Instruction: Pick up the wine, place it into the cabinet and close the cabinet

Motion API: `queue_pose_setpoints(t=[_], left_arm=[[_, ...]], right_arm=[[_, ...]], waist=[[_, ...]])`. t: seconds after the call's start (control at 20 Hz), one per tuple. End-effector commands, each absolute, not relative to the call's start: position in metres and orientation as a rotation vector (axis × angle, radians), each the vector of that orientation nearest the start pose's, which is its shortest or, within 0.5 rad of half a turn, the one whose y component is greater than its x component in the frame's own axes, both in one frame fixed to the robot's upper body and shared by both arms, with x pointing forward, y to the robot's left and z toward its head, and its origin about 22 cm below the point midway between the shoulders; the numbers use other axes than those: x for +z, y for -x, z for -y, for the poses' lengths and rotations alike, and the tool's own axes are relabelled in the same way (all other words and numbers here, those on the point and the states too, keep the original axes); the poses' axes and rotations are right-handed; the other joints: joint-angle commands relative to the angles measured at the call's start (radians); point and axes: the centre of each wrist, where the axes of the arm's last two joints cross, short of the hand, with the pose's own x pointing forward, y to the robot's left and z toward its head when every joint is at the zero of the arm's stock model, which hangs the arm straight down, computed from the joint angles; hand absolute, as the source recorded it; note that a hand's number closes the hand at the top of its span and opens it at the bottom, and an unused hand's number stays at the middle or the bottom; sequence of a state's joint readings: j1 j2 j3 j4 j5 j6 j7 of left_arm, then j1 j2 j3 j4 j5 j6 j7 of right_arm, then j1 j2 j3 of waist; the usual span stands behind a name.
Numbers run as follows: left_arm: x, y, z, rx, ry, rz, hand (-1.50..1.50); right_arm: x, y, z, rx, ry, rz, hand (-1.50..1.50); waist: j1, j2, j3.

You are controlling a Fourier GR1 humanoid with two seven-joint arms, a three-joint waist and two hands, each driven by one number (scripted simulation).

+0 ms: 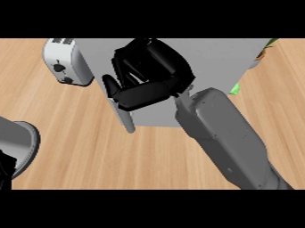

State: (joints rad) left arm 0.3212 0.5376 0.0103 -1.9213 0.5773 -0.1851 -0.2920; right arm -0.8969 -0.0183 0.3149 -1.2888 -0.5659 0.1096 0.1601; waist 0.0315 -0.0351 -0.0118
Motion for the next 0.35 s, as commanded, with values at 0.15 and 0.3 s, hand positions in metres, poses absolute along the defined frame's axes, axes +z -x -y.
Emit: queue_pose_setpoints(t=[0.15, 0.3], left_arm=[[0.071, -0.173, -0.331, -0.11, 0.237, 1.852, 1.5], [0.065, -0.167, -0.335, -0.132, 0.247, 1.867, 1.5]], right_arm=[[0.164, -0.394, 0.099, 0.412, -0.675, 1.63, 1.5], [0.16, -0.395, 0.098, 0.415, -0.67, 1.646, 1.5]], waist=[[-0.013, 0.049, 0.012], [-0.005, 0.047, 0.01]])
